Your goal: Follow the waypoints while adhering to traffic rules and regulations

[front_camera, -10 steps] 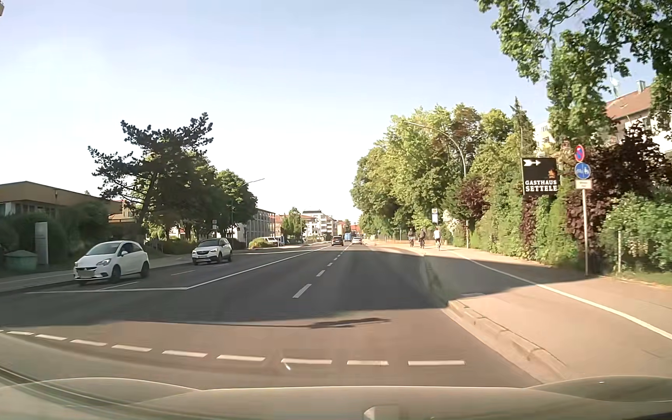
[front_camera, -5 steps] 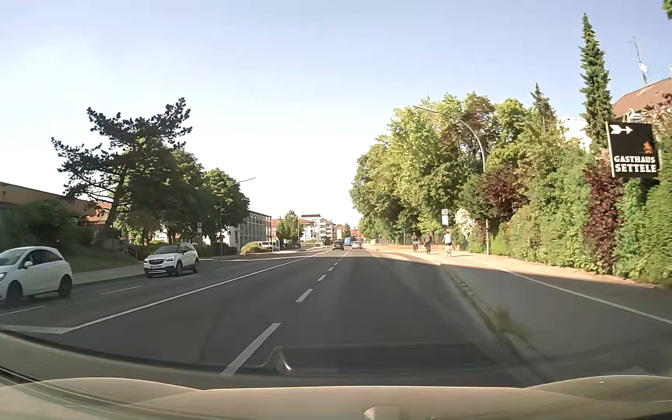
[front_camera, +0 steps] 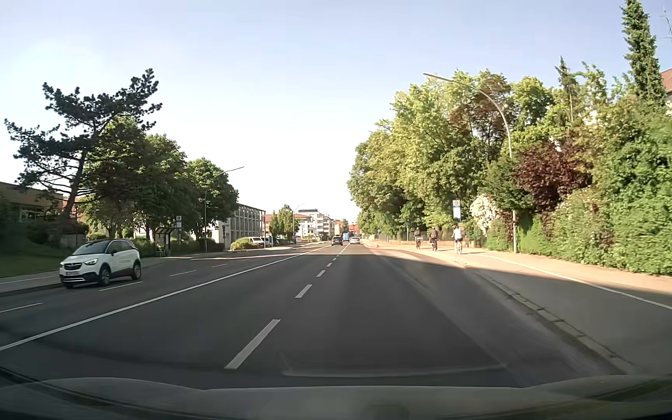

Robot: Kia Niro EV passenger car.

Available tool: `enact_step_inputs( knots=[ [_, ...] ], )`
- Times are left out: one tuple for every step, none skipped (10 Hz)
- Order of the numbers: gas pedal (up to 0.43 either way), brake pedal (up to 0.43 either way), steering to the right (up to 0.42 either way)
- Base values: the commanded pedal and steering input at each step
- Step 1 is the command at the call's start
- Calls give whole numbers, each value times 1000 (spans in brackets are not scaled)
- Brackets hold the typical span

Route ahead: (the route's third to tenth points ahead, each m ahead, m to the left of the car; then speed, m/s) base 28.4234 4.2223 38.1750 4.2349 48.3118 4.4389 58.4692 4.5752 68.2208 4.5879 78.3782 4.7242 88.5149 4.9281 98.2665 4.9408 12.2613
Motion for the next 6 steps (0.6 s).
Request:
enact_step_inputs(
  knots=[
    [189,0,0],
    [220,0,-1],
    [228,0,-3],
    [228,0,-3],
    [209,0,-4],
    [209,0,-5]
  ],
)
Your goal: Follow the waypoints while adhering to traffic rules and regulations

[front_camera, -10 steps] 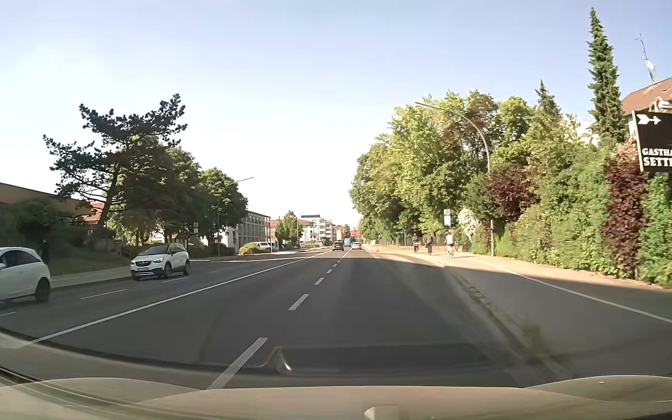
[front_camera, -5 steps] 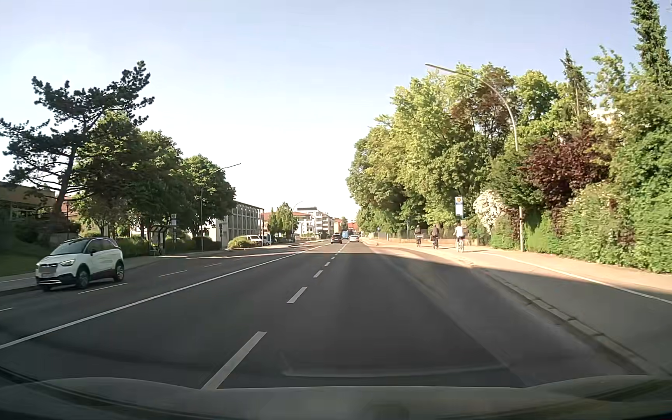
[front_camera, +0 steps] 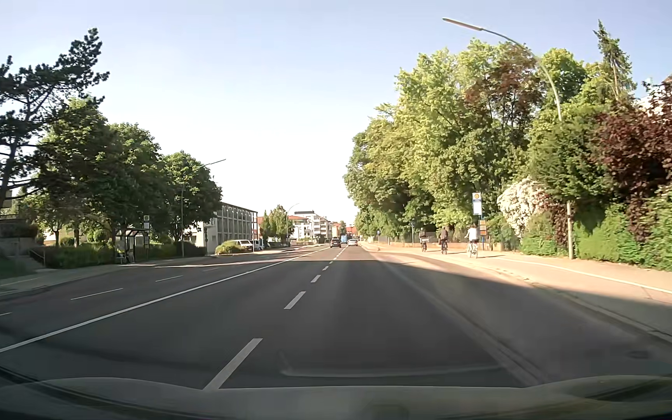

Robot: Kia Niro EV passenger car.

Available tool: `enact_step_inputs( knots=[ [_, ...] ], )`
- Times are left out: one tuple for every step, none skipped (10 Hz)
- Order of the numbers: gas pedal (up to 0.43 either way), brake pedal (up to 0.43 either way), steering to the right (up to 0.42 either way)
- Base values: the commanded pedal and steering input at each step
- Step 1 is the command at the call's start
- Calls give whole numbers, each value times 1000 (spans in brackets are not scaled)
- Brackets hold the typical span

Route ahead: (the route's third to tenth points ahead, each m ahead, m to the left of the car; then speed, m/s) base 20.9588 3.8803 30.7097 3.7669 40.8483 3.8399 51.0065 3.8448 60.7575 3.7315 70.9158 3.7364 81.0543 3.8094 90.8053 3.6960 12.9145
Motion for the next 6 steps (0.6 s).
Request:
enact_step_inputs(
  knots=[
    [209,0,-5],
    [209,0,-5],
    [209,0,-5],
    [209,0,-5],
    [197,0,-6],
    [169,0,-5]
  ],
)
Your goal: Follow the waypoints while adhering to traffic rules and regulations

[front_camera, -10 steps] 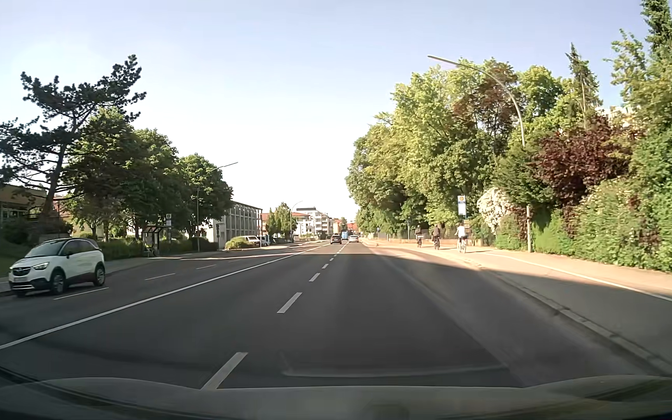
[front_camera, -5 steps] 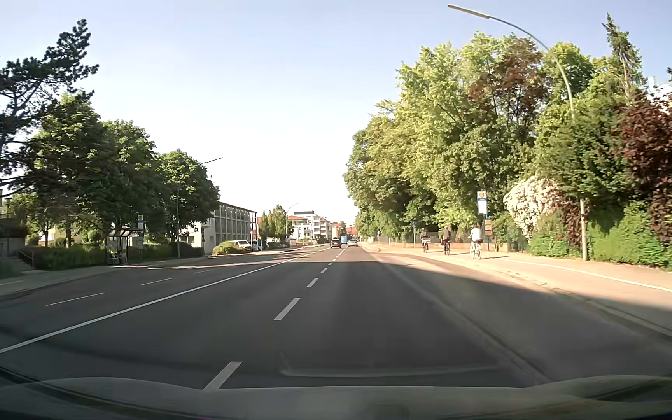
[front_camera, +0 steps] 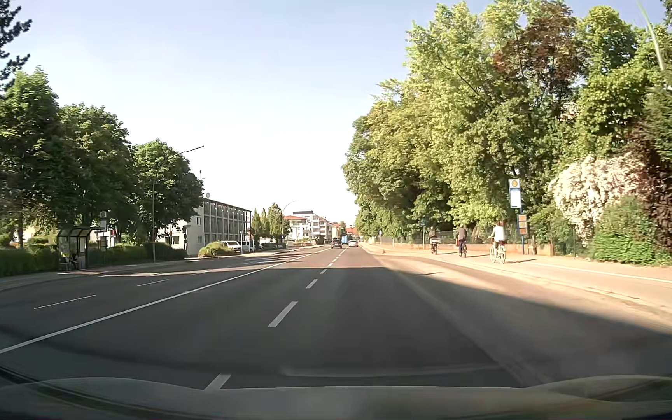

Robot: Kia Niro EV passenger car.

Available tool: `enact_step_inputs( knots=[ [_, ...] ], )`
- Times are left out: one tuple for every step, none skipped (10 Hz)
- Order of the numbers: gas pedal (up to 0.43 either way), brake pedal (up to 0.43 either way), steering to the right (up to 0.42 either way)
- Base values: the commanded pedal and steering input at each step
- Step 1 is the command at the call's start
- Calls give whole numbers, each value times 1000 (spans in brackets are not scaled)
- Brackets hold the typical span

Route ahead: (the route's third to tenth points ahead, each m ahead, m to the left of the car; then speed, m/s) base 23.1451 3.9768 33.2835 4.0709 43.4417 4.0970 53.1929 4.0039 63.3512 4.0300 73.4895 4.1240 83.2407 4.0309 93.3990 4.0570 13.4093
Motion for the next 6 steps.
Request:
enact_step_inputs(
  knots=[
    [169,0,-6],
    [169,0,-6],
    [169,0,-7],
    [169,0,-7],
    [169,0,-6],
    [177,0,-7]
  ],
)
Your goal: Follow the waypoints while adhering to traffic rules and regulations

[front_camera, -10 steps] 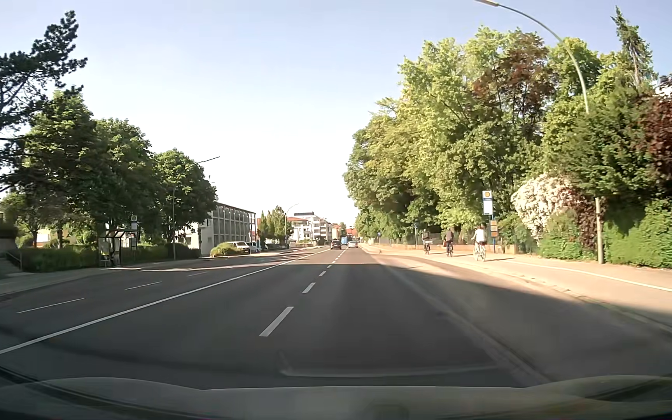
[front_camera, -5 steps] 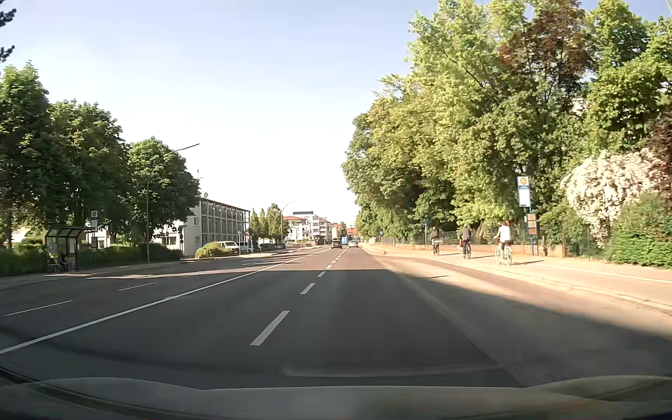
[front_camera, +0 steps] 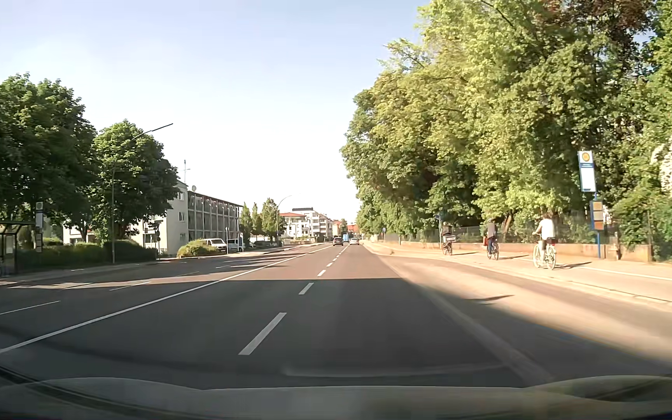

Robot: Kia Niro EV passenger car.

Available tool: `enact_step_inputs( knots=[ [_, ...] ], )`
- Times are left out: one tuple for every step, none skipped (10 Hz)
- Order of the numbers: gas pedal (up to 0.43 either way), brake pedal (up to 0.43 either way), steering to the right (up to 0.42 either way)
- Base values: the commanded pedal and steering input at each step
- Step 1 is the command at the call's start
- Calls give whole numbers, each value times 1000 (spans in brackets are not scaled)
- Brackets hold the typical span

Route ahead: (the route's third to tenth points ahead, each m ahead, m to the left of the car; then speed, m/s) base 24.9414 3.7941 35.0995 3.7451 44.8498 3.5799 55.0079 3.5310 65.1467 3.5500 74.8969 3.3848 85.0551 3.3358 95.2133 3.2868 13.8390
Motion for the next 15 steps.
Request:
enact_step_inputs(
  knots=[
    [189,0,-7],
    [189,0,-6],
    [189,0,-6],
    [150,0,-7],
    [59,0,-7],
    [8,0,-6],
    [0,0,-6],
    [0,0,-6],
    [0,0,-3],
    [0,0,0],
    [0,0,0],
    [0,0,0],
    [0,0,0],
    [0,0,0],
    [8,0,-1]
  ],
)
